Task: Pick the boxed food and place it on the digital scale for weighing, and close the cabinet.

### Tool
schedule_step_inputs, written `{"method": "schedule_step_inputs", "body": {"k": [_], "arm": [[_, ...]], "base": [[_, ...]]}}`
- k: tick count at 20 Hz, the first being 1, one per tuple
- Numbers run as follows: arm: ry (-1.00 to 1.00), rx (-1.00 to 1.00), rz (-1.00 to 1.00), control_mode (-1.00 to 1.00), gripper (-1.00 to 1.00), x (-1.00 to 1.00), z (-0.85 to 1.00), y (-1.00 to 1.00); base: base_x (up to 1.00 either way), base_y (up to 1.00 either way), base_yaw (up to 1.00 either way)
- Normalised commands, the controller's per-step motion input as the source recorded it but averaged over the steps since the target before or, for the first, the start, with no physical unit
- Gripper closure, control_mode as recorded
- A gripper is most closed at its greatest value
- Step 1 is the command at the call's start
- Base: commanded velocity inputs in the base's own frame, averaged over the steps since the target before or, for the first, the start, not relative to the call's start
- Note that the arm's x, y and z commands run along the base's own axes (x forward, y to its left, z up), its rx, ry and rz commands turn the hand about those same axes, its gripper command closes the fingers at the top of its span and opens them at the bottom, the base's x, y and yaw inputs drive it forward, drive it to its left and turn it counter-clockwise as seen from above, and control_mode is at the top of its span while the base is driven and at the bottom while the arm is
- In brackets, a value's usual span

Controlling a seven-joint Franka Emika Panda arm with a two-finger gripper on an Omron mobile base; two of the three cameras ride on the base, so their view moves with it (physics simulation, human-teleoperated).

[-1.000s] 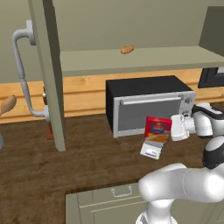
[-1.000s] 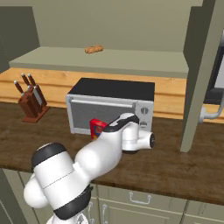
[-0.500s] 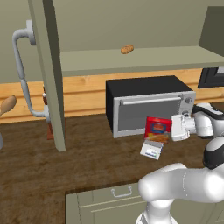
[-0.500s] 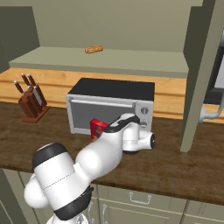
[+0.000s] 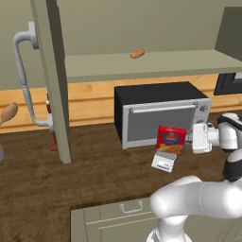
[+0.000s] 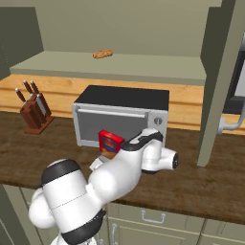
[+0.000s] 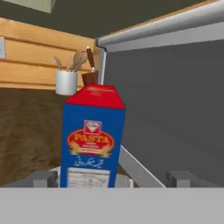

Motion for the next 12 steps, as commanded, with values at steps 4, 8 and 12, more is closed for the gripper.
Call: {"method": "schedule_step_inputs", "body": {"k": [4, 8, 12], "arm": [[-0.24, 0.00, -0.01, -1.00, -1.00, -0.28, 0.02, -0.29], [-0.45, 0.01, -0.04, -1.00, -1.00, -0.61, 0.26, -0.41], [-0.46, 0.07, -0.07, -1.00, -1.00, -0.74, 0.39, -0.38]], "base": [[0.00, 0.00, 0.00], [0.00, 0.00, 0.00], [0.00, 0.00, 0.00]]}}
